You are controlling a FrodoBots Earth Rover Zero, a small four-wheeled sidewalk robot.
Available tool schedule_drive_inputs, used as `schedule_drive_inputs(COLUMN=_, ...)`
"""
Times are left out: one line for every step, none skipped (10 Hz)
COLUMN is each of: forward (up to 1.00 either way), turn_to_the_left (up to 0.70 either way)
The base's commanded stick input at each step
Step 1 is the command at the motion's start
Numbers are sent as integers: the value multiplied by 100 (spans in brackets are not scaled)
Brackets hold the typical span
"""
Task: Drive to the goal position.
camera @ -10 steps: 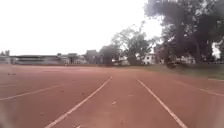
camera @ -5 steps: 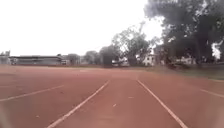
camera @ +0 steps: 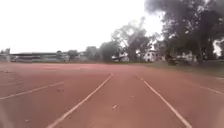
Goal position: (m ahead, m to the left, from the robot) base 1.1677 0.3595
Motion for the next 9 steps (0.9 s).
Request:
schedule_drive_inputs(forward=45, turn_to_the_left=0)
schedule_drive_inputs(forward=45, turn_to_the_left=0)
schedule_drive_inputs(forward=45, turn_to_the_left=0)
schedule_drive_inputs(forward=45, turn_to_the_left=0)
schedule_drive_inputs(forward=45, turn_to_the_left=0)
schedule_drive_inputs(forward=45, turn_to_the_left=0)
schedule_drive_inputs(forward=45, turn_to_the_left=0)
schedule_drive_inputs(forward=45, turn_to_the_left=0)
schedule_drive_inputs(forward=45, turn_to_the_left=0)
